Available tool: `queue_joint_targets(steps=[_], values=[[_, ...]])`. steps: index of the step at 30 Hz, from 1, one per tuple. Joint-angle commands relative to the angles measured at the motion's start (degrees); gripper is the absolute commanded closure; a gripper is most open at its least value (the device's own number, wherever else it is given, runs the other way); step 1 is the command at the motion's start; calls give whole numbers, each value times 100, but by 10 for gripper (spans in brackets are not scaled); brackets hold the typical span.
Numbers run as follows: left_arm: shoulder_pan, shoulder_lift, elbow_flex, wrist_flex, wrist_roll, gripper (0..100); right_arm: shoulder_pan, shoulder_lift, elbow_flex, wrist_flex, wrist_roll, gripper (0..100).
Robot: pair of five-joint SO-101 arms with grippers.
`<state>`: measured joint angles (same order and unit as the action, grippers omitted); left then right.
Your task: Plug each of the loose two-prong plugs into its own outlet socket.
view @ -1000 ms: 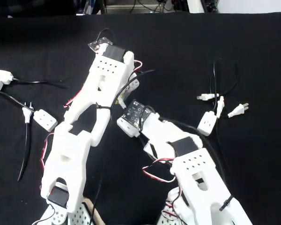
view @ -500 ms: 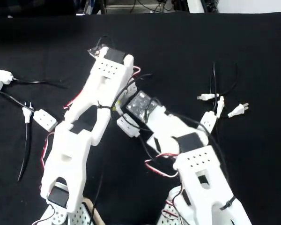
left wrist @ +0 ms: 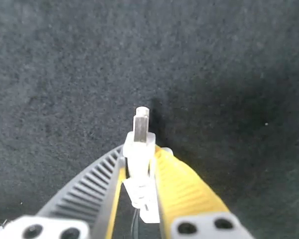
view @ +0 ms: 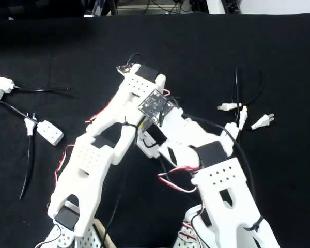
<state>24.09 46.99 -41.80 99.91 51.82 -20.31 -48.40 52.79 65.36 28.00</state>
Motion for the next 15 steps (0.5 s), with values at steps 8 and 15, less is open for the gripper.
queue_joint_targets(steps=[8,15], values=[[119,-62,13,79,-9,971,-62,-92,-497,-44,-114,987],[145,-62,31,79,-9,971,-53,-92,-1323,246,-484,987]])
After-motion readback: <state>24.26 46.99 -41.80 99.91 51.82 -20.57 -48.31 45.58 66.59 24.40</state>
